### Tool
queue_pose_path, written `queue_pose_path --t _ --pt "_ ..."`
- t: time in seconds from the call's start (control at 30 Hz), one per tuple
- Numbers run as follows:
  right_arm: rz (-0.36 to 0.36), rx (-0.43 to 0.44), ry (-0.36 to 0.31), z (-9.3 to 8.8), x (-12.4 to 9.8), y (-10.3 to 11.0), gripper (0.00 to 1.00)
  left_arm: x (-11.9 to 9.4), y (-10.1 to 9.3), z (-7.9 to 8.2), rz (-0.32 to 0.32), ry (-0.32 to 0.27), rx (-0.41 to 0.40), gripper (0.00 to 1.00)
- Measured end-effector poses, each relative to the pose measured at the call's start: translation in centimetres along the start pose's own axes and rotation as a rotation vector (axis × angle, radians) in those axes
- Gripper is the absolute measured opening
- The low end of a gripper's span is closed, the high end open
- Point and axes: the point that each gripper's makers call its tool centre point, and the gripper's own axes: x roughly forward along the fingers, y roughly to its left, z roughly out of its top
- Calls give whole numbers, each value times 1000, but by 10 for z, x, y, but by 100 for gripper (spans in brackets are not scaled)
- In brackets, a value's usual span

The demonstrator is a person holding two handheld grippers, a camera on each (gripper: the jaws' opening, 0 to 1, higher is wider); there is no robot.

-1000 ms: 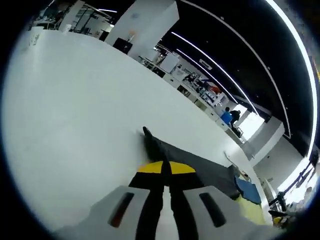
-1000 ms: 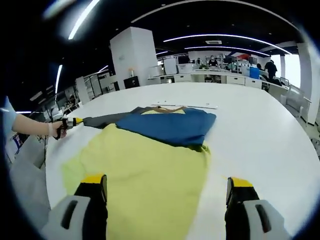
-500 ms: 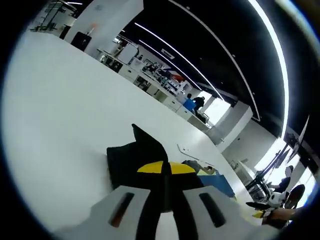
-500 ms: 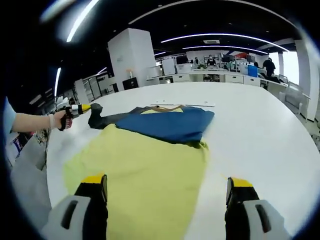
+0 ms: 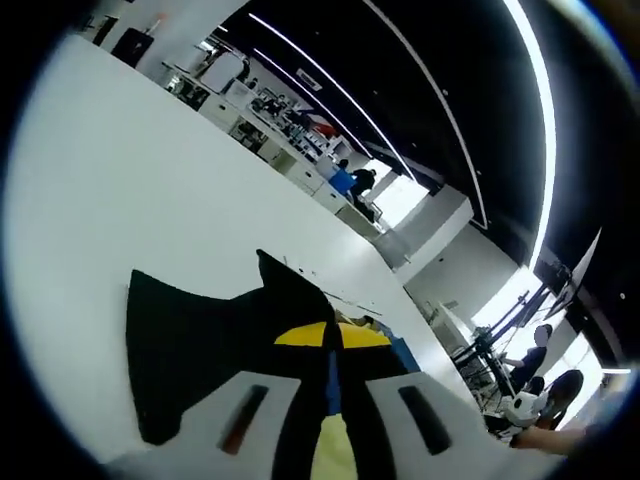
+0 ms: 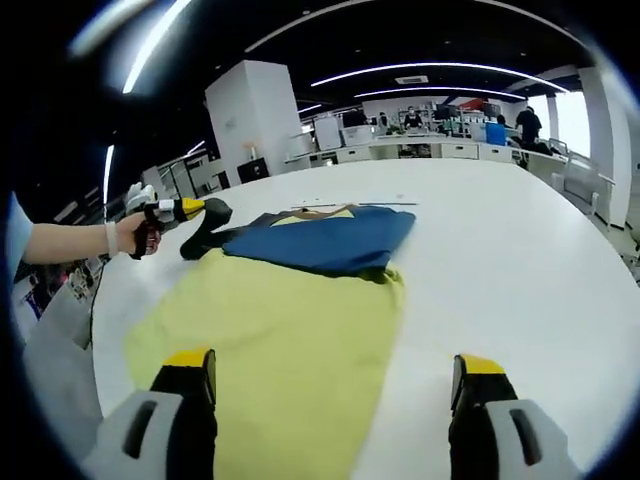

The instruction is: Fold the garment on the visible template until the final outline fits inside the template.

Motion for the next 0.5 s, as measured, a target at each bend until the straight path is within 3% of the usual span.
queue_pose_path --t 0.2,0.37,0.47,0.5 --pt "3 10 -1 -3 -1 -1 98 37 -34 -20 -70 49 -4 0" --pt "-5 26 -8 -5 -4 -7 98 60 -60 -32 -138 47 -98 0" --pt "-6 48 -17 -5 -7 -11 98 72 -68 -43 -154 65 -86 0" --pt "-9 48 -16 -6 -8 -12 98 76 -75 -47 -180 66 -118 0"
